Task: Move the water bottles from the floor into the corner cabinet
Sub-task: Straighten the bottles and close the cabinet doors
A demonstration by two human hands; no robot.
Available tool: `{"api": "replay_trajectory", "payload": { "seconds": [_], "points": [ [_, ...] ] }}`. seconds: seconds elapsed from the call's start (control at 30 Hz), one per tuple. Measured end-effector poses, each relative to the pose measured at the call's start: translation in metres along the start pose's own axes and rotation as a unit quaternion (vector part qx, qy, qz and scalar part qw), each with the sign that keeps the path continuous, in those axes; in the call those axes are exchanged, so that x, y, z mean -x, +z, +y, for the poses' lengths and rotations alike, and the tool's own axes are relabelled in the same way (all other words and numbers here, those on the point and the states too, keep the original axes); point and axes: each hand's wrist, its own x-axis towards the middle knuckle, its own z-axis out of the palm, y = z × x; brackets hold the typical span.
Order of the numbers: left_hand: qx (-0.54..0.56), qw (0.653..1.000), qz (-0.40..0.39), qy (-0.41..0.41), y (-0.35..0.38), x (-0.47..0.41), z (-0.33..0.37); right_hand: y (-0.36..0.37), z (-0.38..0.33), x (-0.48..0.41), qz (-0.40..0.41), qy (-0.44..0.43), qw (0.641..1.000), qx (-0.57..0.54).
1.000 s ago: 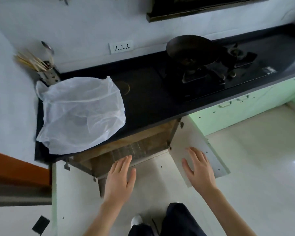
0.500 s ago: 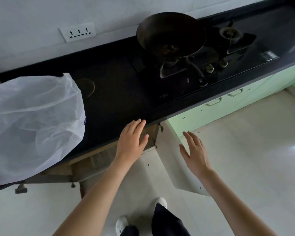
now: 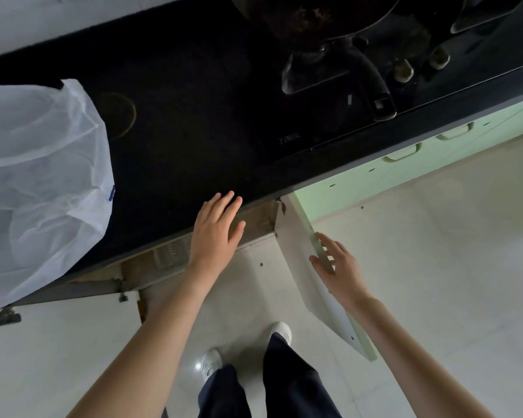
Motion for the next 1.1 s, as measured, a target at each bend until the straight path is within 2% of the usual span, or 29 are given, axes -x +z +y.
{"api": "replay_trajectory", "payload": {
  "seconds": [0.4,0.7,0.9,1.1],
  "points": [
    [0.039,0.999,-0.024,0.011,-0.01,0.0,-0.012,0.027,-0.014,0.006,0.008,0.026,0.985,-0.17],
    [0.062,0.998,-0.025,-0.012,-0.027,0.012,-0.039,0.098,-0.075,0.016,0.115,0.096,0.944,-0.295],
    [0.062,0.998,-0.033,0.003,-0.031,0.021,-0.053,0.125,-0.099,0.016,0.185,0.135,0.921,-0.315],
    [0.055,0.998,-0.024,0.006,-0.031,0.031,-0.064,0.131,-0.105,0.012,0.202,0.151,0.914,-0.319]
  ]
}}
